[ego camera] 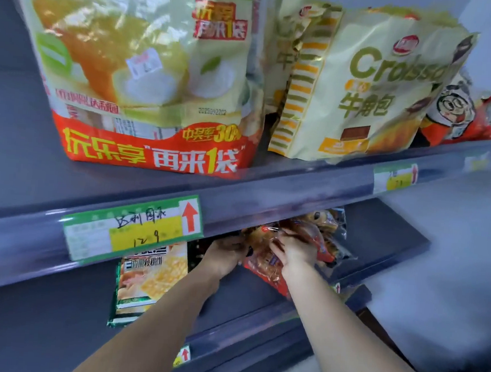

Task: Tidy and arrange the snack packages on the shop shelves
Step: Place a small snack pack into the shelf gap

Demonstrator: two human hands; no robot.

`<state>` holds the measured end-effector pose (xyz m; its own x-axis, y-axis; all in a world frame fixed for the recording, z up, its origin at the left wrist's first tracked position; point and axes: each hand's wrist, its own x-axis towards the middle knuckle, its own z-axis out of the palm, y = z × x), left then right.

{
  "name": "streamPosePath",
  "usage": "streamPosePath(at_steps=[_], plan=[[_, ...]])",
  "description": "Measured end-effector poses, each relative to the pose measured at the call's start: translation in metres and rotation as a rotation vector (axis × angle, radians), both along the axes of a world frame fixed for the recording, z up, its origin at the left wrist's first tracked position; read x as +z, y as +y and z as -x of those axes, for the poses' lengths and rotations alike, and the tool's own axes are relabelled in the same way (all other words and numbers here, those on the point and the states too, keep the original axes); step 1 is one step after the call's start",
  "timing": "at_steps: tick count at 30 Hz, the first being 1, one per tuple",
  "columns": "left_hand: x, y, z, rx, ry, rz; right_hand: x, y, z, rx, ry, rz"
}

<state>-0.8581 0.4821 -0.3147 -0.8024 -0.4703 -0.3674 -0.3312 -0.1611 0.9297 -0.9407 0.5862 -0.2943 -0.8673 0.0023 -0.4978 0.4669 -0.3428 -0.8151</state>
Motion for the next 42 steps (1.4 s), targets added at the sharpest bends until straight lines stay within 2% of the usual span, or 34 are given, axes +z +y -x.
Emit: streamPosePath(at_steps=[4,7,11,15,23,28,33,37,42], plan=[[-0.003,-0.004,0.002,0.09,-0.017,0.032,-0.004,-0.012,0.026,0.109,-0.012,0.023],[-0.002,-0.004,-0.004,0.175,-0.025,0.045,-0.008,-0.019,0.029,0.11,-0.016,-0.023],[-0.001,-0.002,-0.013,0.308,-0.027,0.036,-0.017,-0.029,0.028,0.191,0.16,-0.234],[0.01,0.002,-0.033,0.422,0.006,0.004,-0.035,-0.047,0.028,0.374,0.321,-0.286],[0.029,-0.018,-0.126,0.609,0.033,0.048,-0.004,-0.082,-0.063,0.772,0.422,-0.284],[0.03,-0.04,-0.212,0.758,0.001,0.115,-0.004,-0.115,-0.134,0.973,0.481,-0.311],[0.03,-0.07,-0.313,0.912,-0.021,0.193,-0.007,-0.159,-0.213,1.125,0.624,-0.34],[0.026,-0.101,-0.398,0.985,-0.123,0.31,-0.008,-0.198,-0.283,1.224,0.674,-0.345],[0.025,-0.139,-0.493,0.996,-0.375,0.508,-0.017,-0.246,-0.365,1.279,0.724,-0.379]])
